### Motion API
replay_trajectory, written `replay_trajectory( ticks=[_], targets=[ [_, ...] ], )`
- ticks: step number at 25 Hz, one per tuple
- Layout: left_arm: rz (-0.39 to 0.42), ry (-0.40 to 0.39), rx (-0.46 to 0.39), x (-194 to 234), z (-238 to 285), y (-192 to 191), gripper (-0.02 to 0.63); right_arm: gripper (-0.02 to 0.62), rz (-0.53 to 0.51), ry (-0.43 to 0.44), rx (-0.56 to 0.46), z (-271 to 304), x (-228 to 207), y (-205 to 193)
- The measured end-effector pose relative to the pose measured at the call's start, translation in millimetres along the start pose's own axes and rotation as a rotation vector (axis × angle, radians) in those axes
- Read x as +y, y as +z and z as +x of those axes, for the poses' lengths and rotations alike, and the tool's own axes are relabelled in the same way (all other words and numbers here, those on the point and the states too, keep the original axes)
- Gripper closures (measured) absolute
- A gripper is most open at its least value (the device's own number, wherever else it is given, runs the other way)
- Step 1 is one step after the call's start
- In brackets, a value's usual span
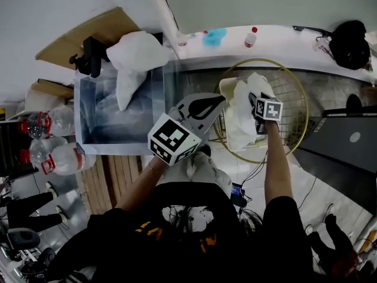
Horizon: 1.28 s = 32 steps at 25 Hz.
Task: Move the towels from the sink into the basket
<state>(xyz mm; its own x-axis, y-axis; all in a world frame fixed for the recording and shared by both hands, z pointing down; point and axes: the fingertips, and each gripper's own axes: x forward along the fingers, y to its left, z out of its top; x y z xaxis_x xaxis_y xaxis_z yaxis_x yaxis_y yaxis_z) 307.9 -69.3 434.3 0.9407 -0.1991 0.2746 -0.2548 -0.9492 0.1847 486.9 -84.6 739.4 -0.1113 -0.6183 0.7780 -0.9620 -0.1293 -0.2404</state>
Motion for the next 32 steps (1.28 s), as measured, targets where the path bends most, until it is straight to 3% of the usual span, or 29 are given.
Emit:
replay_trajectory(
  ticks=[3, 10, 19, 24, 32],
  targets=[
    [-0.003, -0.005, 0.013, -2.9, 0.7, -4.9, 0.598, 0.318, -0.006, 0.016, 0.025, 6.1, 5.2, -8.0],
    [0.000, -0.010, 0.012, -2.9, -5.8, -4.2, 0.598, 0.316, 0.014, 0.051, -0.130, -23.5, 22.8, 22.0],
    [0.006, -0.015, -0.037, -2.3, -28.0, 5.7, 0.598, 0.425, -0.022, 0.091, -0.343, -96.5, 65.7, 73.5],
    [0.009, -0.018, -0.061, 5.6, -54.0, 9.7, 0.598, 0.439, -0.057, 0.126, -0.446, -131.5, 115.1, 102.9],
    [0.010, 0.022, -0.104, 42.8, -121.9, 13.5, 0.598, 0.440, -0.142, 0.210, -0.548, -155.1, 230.2, 150.4]
  ],
)
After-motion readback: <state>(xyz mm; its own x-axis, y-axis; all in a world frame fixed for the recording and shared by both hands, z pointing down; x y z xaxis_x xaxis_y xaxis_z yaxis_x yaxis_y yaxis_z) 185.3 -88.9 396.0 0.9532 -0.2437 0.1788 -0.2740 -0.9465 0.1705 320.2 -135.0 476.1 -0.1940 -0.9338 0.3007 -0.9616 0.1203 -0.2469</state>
